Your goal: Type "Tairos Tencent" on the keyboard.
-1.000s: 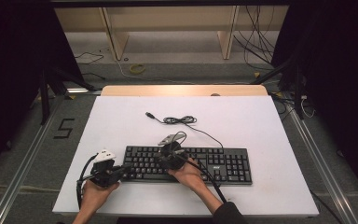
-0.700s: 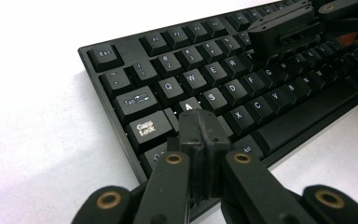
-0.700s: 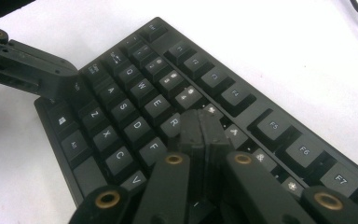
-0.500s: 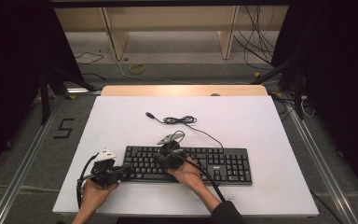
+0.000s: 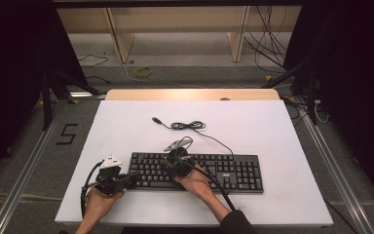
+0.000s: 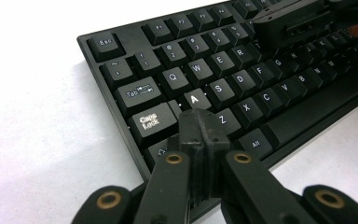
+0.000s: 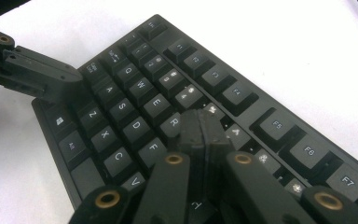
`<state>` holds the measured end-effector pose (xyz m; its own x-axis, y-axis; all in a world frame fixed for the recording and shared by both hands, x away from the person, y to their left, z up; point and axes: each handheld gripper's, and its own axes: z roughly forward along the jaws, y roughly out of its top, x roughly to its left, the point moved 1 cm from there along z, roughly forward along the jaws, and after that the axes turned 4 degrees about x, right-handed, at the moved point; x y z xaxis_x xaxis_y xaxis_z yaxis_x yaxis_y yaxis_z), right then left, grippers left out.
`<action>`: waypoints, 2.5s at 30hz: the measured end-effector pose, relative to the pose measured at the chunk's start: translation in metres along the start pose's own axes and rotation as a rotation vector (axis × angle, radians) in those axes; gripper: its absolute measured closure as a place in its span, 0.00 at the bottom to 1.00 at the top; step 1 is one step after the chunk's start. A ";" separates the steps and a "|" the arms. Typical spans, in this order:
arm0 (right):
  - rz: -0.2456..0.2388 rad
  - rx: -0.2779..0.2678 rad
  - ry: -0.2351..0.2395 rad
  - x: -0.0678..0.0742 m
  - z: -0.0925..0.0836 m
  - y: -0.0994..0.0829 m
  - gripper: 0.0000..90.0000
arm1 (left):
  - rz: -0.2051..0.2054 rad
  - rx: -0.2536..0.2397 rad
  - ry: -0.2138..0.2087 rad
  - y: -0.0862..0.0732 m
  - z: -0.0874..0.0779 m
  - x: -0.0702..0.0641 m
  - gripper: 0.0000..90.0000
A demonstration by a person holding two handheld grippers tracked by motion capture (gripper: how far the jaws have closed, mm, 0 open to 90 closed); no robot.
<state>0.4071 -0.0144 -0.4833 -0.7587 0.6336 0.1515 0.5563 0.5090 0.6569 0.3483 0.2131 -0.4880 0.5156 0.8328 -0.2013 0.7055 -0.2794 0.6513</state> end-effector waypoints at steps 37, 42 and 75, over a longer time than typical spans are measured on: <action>0.051 -0.132 0.063 -0.011 -0.038 -0.006 0.72 | -0.017 -0.128 -0.068 0.008 -0.009 -0.004 0.70; 0.058 -0.161 0.067 -0.015 -0.048 -0.008 0.57 | -0.021 -0.149 -0.076 0.011 -0.009 -0.006 0.59; 0.049 -0.172 0.021 -0.033 -0.067 -0.019 0.40 | 0.053 -0.066 0.006 0.015 0.013 -0.008 0.99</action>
<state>0.3984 -0.0838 -0.4513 -0.7401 0.6419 0.2004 0.5276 0.3694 0.7650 0.3605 0.1959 -0.4861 0.5484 0.8205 -0.1613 0.6439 -0.2912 0.7075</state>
